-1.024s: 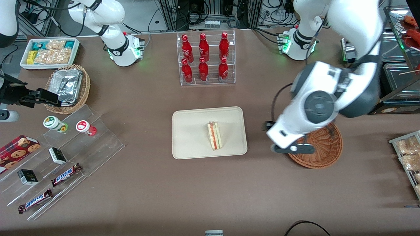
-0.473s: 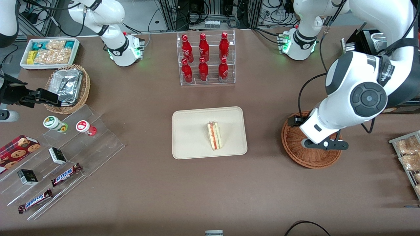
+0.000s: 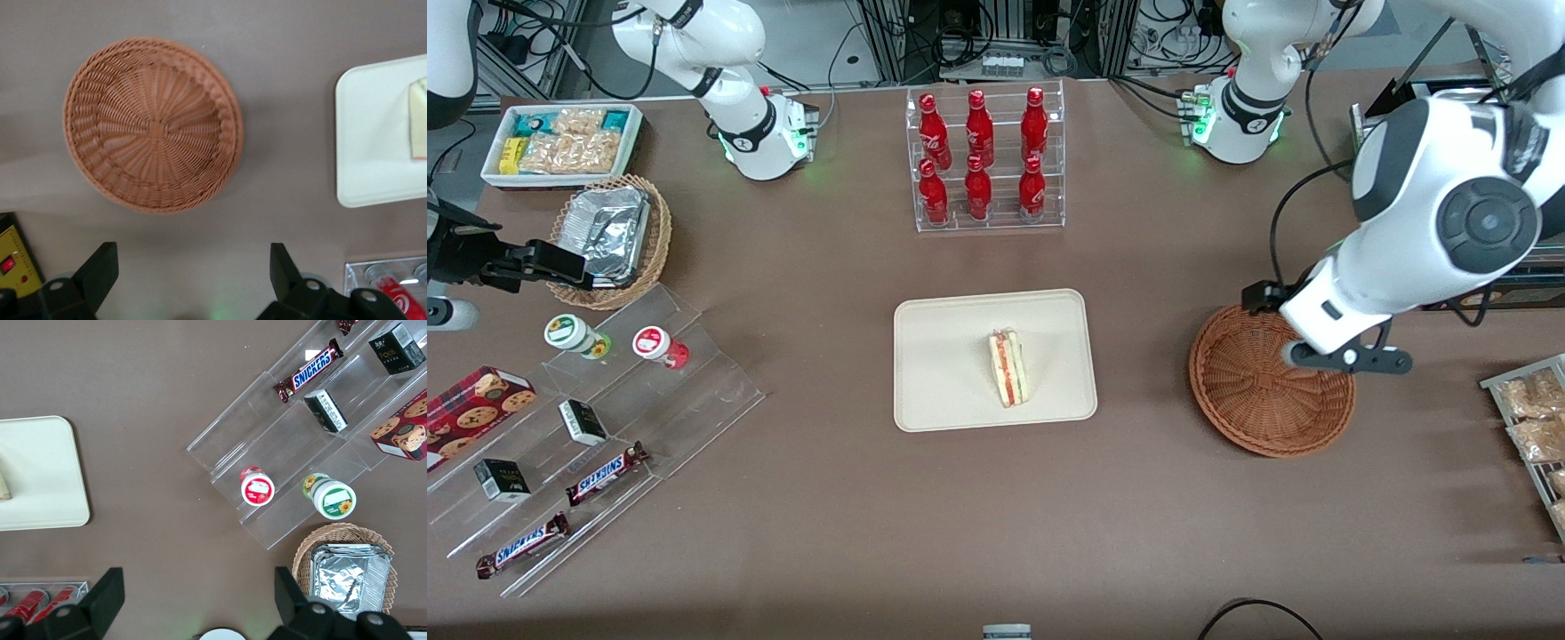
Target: Place sandwich from basket to tray
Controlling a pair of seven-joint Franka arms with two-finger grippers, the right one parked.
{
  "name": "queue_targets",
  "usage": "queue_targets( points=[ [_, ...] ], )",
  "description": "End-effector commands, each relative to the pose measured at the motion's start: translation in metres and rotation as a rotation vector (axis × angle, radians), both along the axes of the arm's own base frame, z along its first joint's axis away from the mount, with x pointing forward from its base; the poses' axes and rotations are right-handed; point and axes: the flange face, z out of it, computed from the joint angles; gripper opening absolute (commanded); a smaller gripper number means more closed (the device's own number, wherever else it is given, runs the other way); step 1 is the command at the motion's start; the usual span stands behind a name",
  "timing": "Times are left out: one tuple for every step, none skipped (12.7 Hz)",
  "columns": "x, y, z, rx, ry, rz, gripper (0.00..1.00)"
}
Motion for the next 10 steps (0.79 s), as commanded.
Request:
queue_targets(
  points=[
    [-0.031,0.029,0.013,-0.008,-0.003,-0.009,1.00],
    [-0.036,0.043,0.020,-0.005,-0.001,-0.003,1.00],
    [-0.042,0.053,0.028,-0.004,0.012,-0.011,1.00],
    [-0.048,0.067,0.039,-0.007,0.021,-0.016,1.00],
    [-0.053,0.076,0.047,-0.009,0.027,-0.018,1.00],
    [-0.059,0.087,0.055,-0.010,0.031,-0.004,1.00],
    [-0.064,0.091,0.062,-0.010,0.035,0.002,1.00],
    [-0.067,0.098,0.066,-0.010,0.038,0.015,1.00],
    [-0.069,0.101,0.068,-0.010,0.046,0.021,1.00],
    [-0.071,0.103,0.072,-0.010,0.052,0.024,1.00]
  ],
)
